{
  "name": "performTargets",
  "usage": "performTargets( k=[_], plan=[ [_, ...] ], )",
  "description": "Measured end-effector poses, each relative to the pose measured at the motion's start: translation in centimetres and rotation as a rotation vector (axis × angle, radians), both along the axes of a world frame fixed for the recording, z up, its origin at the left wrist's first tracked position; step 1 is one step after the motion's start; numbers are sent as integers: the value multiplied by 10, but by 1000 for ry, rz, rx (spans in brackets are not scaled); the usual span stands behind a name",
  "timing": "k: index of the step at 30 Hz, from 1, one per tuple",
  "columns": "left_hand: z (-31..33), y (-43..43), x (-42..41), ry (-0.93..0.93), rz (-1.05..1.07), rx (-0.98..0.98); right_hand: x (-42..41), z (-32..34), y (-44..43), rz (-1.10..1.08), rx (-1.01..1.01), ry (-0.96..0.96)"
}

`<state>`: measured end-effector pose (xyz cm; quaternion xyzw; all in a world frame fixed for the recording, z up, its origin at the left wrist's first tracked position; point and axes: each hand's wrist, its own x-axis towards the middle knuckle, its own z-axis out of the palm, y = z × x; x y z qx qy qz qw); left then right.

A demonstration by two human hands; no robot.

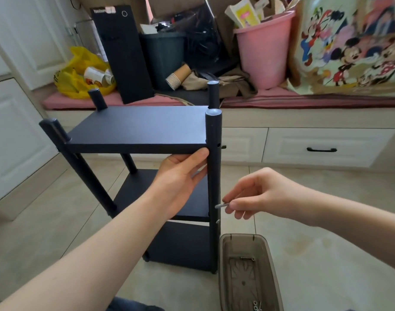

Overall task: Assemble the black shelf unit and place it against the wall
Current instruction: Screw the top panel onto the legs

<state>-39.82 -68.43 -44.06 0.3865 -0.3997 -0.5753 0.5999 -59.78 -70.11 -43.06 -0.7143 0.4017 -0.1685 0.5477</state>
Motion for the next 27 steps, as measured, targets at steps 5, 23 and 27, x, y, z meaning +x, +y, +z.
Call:
performTargets(
  k=[5, 23, 27],
  plan=[
    [-2, -2, 2, -9, -1, -12, -4, 13, 3, -87, -80, -127],
    [-3, -5, 3, -34, 33, 1, 3, 19, 0, -305, -324, -451],
    [-3, -6, 3, -23, 23, -10, 2, 21, 0, -328, -339, -505]
  ],
)
